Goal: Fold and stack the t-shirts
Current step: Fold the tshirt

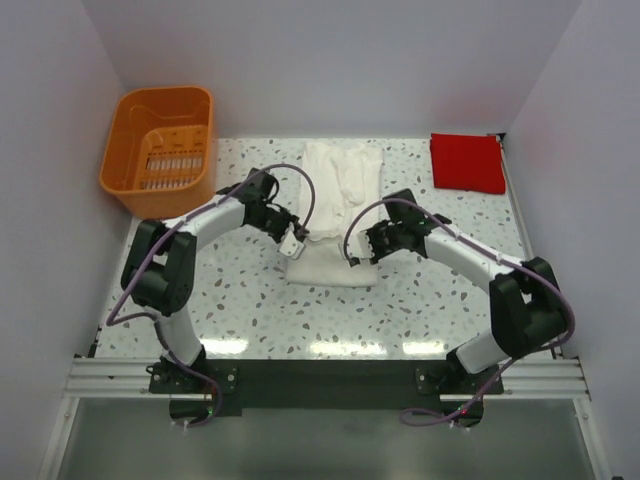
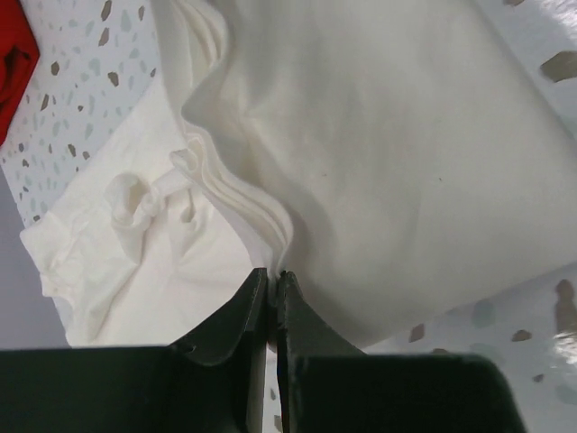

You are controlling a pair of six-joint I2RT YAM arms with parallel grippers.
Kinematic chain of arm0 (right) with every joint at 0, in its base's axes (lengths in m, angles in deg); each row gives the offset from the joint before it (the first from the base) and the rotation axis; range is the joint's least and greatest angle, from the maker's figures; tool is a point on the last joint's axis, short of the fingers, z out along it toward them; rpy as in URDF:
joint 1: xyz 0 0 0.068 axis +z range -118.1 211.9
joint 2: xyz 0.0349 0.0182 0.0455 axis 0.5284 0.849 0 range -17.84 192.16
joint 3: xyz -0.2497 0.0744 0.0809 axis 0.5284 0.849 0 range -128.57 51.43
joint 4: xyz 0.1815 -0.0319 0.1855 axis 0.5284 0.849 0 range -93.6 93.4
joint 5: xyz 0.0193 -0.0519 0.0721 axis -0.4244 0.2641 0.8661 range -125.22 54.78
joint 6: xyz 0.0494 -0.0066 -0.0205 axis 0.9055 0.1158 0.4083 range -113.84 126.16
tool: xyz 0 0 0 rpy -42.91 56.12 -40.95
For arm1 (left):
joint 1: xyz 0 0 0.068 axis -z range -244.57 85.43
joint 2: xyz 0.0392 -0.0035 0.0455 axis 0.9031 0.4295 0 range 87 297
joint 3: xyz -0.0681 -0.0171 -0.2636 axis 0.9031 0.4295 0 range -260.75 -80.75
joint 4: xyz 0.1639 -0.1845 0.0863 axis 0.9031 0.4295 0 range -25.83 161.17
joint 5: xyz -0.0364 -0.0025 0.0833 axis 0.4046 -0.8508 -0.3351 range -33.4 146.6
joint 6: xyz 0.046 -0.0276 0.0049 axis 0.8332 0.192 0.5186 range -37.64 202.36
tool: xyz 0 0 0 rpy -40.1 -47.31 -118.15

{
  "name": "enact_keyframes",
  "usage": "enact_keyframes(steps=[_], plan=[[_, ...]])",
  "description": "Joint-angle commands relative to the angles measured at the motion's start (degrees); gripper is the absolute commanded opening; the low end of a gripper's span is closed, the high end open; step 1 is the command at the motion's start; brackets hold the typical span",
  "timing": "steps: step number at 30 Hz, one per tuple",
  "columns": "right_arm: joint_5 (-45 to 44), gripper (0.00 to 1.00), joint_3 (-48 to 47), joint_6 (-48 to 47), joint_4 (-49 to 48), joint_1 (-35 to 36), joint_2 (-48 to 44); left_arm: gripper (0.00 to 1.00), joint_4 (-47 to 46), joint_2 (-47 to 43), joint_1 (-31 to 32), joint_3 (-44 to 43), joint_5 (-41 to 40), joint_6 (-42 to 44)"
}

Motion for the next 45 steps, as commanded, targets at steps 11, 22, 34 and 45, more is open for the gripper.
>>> enact_keyframes(steps=[11, 22, 34, 45], plan=[[4.52, 0.00, -16.83, -5.73, -4.04, -6.76, 16.08, 0.00, 2.60, 18.12, -4.75, -23.68, 3.69, 5.83], [4.17, 0.00, -19.92, -6.26, -3.07, -7.82, 19.86, 0.00, -1.00, 22.52, -5.45, -26.50, 4.04, 5.40], [-2.15, 0.02, -21.50, -4.68, -4.83, -7.91, 24.87, 0.19, -5.13, 25.78, -5.89, -27.99, 2.64, 2.94], [-15.42, 0.48, -29.05, 9.11, -11.07, -11.07, 27.25, 0.45, -35.55, 22.80, -10.55, -27.20, -5.80, -38.80]])
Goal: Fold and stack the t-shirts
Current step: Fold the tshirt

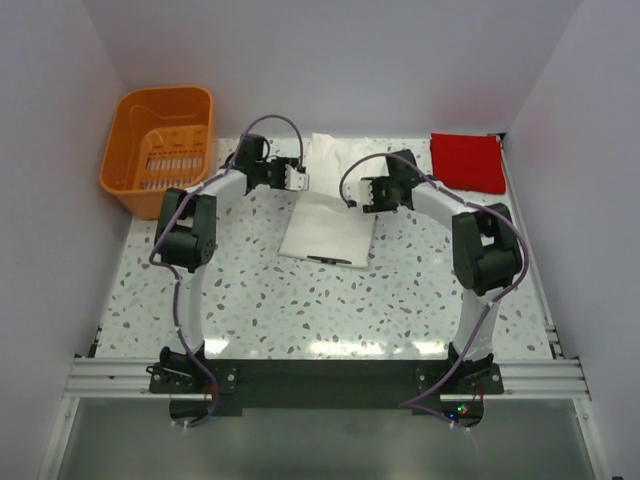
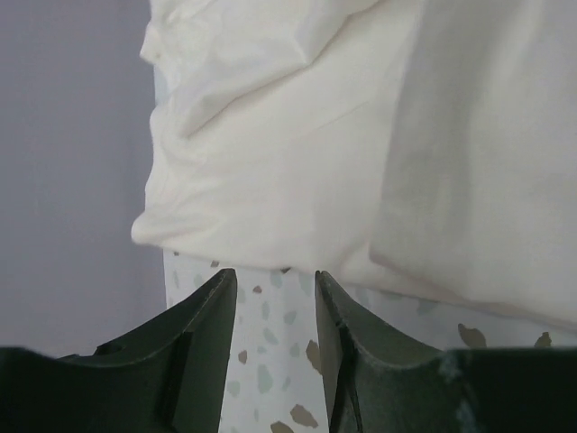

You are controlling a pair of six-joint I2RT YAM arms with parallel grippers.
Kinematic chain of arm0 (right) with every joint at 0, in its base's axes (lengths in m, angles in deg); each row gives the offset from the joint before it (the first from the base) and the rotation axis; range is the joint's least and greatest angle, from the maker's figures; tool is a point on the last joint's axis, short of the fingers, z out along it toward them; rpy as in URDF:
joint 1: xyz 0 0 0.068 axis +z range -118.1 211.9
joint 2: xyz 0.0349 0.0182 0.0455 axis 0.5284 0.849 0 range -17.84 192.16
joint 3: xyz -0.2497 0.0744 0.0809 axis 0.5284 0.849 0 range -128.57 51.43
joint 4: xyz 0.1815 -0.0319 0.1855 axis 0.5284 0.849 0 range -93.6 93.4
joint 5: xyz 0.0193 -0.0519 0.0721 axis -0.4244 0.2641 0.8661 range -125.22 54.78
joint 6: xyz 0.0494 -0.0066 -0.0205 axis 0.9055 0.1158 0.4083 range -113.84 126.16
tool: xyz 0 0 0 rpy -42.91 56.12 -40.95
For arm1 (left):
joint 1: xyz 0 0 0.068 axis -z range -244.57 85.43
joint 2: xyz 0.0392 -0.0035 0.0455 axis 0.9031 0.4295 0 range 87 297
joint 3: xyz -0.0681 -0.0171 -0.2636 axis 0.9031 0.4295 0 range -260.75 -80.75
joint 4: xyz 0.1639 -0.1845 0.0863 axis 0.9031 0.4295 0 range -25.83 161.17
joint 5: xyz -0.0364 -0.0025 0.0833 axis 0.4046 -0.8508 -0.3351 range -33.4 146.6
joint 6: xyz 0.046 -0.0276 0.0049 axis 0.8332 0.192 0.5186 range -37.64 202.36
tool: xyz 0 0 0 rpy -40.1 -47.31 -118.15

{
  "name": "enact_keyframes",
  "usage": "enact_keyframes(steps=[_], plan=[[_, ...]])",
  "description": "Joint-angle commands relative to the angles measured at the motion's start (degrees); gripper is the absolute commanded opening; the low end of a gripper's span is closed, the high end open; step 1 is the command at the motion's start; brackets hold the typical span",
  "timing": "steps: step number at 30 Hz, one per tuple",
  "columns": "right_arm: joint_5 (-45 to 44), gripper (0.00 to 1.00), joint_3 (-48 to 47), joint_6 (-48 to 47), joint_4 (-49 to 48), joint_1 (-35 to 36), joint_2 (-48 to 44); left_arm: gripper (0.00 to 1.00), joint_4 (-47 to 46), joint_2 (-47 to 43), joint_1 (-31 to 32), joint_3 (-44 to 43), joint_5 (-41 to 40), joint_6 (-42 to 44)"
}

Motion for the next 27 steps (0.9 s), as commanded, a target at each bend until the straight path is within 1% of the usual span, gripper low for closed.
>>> enact_keyframes(steps=[1, 2, 3, 4, 5, 6, 7, 8, 9, 10, 12, 13, 14, 16, 19, 25, 27], plan=[[-5.94, 0.49, -5.41, 8.28, -4.54, -1.87, -0.88, 0.46, -9.98, -4.68, -3.23, -0.67, -1.76, -19.15], [-5.43, 0.49, -7.59, 11.35, -0.88, -2.13, -1.32, 0.46, -9.27, -7.39, -3.84, 0.29, -1.41, -20.05], [-4.21, 0.49, -8.65, 12.42, 2.12, -2.22, -2.02, 0.46, -8.13, -8.98, -4.11, 2.57, -0.62, -20.58], [-2.80, 0.49, -9.53, 12.61, 5.63, -2.22, -3.33, 0.46, -3.25, -10.56, -4.46, 3.98, 1.47, -19.46], [0.52, 0.49, -10.41, 13.22, 11.49, -2.14, -4.39, 0.46, -0.68, -13.71, -4.46, 5.56, 2.36, -18.14], [2.38, 0.50, -10.60, 13.31, 14.51, -1.88, -5.27, 0.46, 1.96, -15.31, -4.46, 8.88, 3.24, -16.48], [3.79, 0.50, -10.68, 13.05, 17.67, -1.35, -6.93, 0.47, 7.55, -16.72, -4.38, 10.66, 4.99, -12.28], [5.72, 0.50, -10.60, 13.22, 22.92, 0.13, -7.47, 0.47, 9.96, -19.52, -4.37, 12.42, 5.79, -10.33], [6.70, 0.50, -10.51, 13.31, 25.59, 1.02, -8.00, 0.47, 12.16, -20.59, -4.37, 15.74, 6.41, -8.65], [7.92, 0.52, -9.47, 14.01, 29.18, 1.81, -9.05, 0.48, 16.62, -21.64, -4.20, 17.16, 7.11, -4.81], [9.25, 0.54, -6.31, 15.07, 29.48, 4.53, -10.89, 0.48, 20.95, -23.93, -3.94, 21.47, 7.38, -0.22], [8.91, 0.56, -2.11, 15.07, 28.96, 5.67, -11.86, 0.50, 22.71, -24.72, -3.67, 23.05, 7.38, 2.67], [8.55, 0.56, 0.10, 15.68, 26.69, 8.03, -14.04, 0.50, 23.08, -26.21, -3.50, 26.20, 7.21, 3.48], [8.29, 0.56, 4.49, 16.56, 24.75, 10.07, -15.29, 0.50, 24.39, -27.45, -2.80, 28.51, 6.68, 6.98], [7.68, 0.54, 7.32, 19.98, 22.90, 13.50, -15.39, 0.51, 24.22, -29.30, -1.39, 31.67, 6.07, 8.67], [4.60, 0.50, 10.49, 22.18, 17.01, 15.18, -12.84, 0.51, 21.51, -29.30, 1.68, 34.84, 3.87, 11.40], [3.81, 0.49, 10.85, 22.19, 16.65, 15.26, -11.79, 0.50, 21.15, -28.60, 2.13, 35.20, 3.52, 11.75]])
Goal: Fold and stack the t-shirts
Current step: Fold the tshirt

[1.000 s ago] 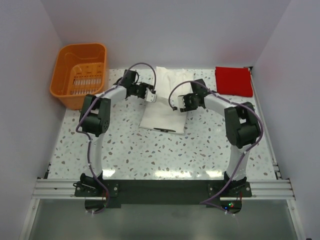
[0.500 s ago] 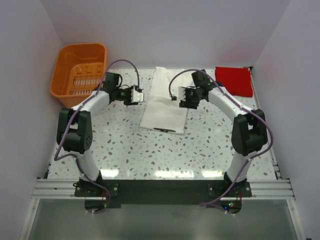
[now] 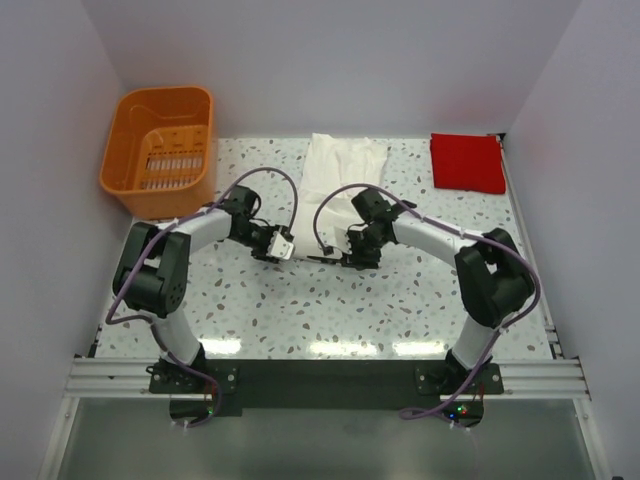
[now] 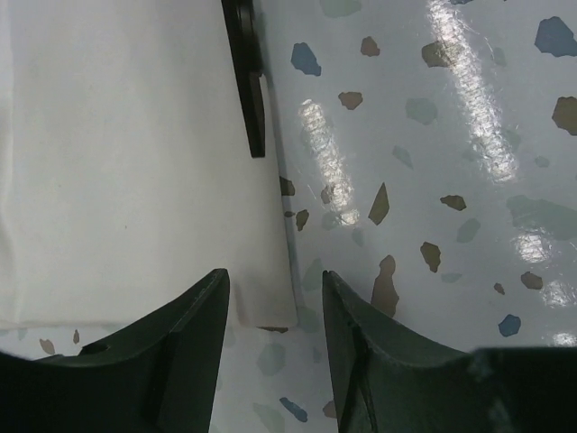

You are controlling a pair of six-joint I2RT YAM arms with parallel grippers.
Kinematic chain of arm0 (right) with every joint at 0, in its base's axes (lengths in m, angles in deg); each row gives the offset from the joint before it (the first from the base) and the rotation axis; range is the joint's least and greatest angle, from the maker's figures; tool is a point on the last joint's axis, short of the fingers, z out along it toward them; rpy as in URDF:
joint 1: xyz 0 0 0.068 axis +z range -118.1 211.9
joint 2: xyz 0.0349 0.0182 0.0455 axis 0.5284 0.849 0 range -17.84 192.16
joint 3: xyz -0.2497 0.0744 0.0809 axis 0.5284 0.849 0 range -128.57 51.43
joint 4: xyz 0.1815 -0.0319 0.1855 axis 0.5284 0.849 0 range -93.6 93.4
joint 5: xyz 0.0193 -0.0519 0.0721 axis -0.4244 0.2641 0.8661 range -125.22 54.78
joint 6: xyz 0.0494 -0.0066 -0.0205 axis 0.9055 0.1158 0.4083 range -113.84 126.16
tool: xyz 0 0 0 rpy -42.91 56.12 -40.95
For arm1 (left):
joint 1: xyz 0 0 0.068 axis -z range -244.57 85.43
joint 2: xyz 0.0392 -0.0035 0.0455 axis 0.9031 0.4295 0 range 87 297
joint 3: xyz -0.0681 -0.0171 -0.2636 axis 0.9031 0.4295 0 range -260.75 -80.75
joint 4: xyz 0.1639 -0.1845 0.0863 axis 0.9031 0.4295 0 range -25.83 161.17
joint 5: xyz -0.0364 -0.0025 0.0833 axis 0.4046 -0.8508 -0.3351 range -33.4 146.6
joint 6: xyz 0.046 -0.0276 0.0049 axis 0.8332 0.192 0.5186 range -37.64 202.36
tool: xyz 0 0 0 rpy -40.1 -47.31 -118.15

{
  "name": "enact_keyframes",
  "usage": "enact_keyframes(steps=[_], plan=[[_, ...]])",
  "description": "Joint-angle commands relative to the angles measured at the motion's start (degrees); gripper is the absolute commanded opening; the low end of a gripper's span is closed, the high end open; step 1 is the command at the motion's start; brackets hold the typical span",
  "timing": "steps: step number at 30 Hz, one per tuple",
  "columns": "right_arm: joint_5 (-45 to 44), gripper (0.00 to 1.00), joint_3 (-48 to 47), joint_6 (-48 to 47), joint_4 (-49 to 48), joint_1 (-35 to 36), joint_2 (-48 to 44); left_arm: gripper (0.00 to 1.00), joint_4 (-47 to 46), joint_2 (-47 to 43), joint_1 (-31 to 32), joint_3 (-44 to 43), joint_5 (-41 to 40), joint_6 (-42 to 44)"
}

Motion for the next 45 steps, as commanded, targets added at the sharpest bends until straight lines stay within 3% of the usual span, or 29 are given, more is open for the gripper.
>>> enact_keyframes(steps=[1, 11, 14, 17, 18, 20, 21, 24, 37, 42, 45], plan=[[-1.37, 0.47, 1.08, 1.95, -3.81, 0.16, 1.46, 0.50, -1.24, -1.32, 1.17, 0.44, 0.02, 4.25], [-4.45, 0.44, 7.06, 0.63, -8.81, 0.25, 1.90, 0.47, -1.41, 2.11, 1.52, 0.53, -3.67, 5.41], [-5.94, 0.38, 6.88, 1.16, -10.14, 0.25, 3.48, 0.44, -0.89, 3.07, 1.52, 0.09, -4.90, 5.58], [-7.35, 0.20, 6.70, 1.33, -10.75, 0.25, 4.19, 0.38, -0.27, 3.96, 1.78, -0.52, -5.61, 5.67], [-7.79, 0.09, 6.88, 1.33, -11.01, 0.25, 4.10, 0.31, -0.27, 4.22, 1.96, -0.70, -5.78, 5.15], [-8.93, 0.00, 7.14, 1.51, -11.98, -0.01, 3.58, 0.23, -0.18, 4.66, 2.22, -1.49, -5.87, 4.44], [-9.02, 0.00, 6.88, 1.68, -12.07, -0.36, 2.70, 0.14, 0.08, 4.57, 2.49, -1.92, -5.26, 3.05], [-7.79, 0.00, 4.17, 2.30, -8.75, -2.73, 0.34, 0.00, -0.18, 2.91, 2.49, -4.03, -2.98, -1.25], [0.03, 0.00, -9.37, -4.99, 3.13, -12.84, -7.15, 0.00, -1.67, -3.42, 3.01, -14.23, -1.65, -16.21], [0.82, 0.00, -7.10, -6.58, 4.19, -13.11, -10.39, 0.00, -1.15, -6.23, 6.34, -13.09, -8.31, -16.22], [2.84, 0.00, -4.21, -6.93, 5.94, -13.02, -14.42, 0.00, 2.96, -9.57, 8.37, -11.25, -8.25, -14.03]])
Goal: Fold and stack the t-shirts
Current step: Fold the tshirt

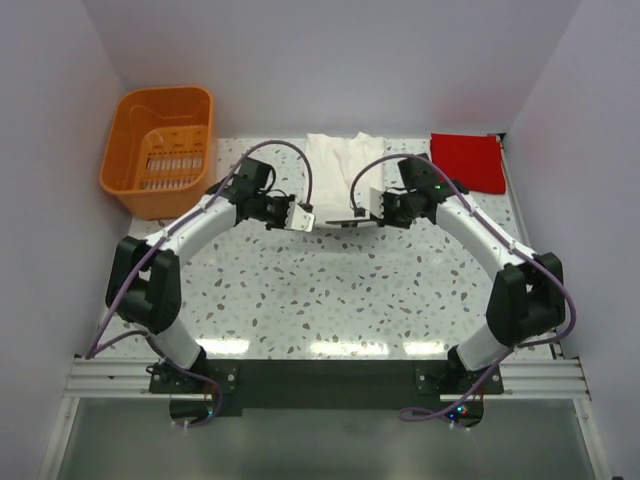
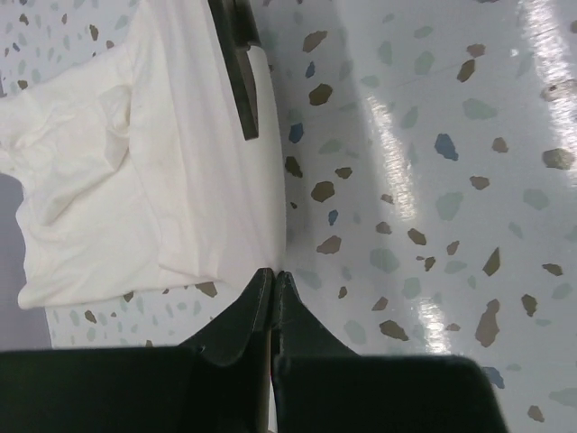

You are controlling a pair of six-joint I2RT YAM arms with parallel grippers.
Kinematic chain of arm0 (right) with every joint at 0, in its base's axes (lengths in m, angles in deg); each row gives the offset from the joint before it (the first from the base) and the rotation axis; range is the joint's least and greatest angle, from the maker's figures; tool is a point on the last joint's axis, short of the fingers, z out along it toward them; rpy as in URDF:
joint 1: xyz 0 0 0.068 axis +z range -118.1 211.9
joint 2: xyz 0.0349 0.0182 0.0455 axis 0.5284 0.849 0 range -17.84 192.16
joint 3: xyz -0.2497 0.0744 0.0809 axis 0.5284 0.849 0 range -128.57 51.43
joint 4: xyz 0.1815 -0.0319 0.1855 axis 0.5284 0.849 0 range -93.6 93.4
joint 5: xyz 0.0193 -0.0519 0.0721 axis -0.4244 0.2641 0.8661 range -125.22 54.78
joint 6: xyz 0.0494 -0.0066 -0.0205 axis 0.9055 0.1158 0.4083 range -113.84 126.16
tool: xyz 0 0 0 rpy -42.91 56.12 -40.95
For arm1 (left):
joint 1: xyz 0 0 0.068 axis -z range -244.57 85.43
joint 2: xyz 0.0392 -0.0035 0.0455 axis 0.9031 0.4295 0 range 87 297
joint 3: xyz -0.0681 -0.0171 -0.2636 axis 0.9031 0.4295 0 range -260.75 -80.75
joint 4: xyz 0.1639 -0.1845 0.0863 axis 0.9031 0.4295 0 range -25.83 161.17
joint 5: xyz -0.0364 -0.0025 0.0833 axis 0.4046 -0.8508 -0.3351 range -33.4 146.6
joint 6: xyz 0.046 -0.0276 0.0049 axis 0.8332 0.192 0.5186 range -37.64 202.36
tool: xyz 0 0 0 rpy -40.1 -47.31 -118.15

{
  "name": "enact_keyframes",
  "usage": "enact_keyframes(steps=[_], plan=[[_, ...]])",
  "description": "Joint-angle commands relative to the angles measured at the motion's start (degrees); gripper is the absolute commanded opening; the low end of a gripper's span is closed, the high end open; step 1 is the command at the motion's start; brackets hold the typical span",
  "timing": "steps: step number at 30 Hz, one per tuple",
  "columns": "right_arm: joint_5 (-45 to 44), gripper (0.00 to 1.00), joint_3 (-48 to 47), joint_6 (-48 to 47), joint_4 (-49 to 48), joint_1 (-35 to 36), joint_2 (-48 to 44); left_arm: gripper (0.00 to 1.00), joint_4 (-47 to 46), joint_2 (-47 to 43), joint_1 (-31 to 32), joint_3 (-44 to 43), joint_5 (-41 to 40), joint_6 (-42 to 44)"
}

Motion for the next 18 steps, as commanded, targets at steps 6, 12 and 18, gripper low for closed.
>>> enact_keyframes(steps=[6, 12, 18], plan=[[6.42, 0.00, 11.92, -3.92, 10.11, 1.43, -16.47, 0.00, 11.88, -17.20, 10.37, 12.17, -1.74, 1.86], [12.21, 0.00, 15.99, -1.11, 25.12, 4.33, -33.26, 0.00, 26.46, -29.33, 16.79, 15.87, 6.42, -0.94], [15.74, 0.00, 11.60, -0.31, 32.10, 4.42, -36.45, 0.00, 28.07, -31.31, 18.03, 12.01, 7.68, -8.95]])
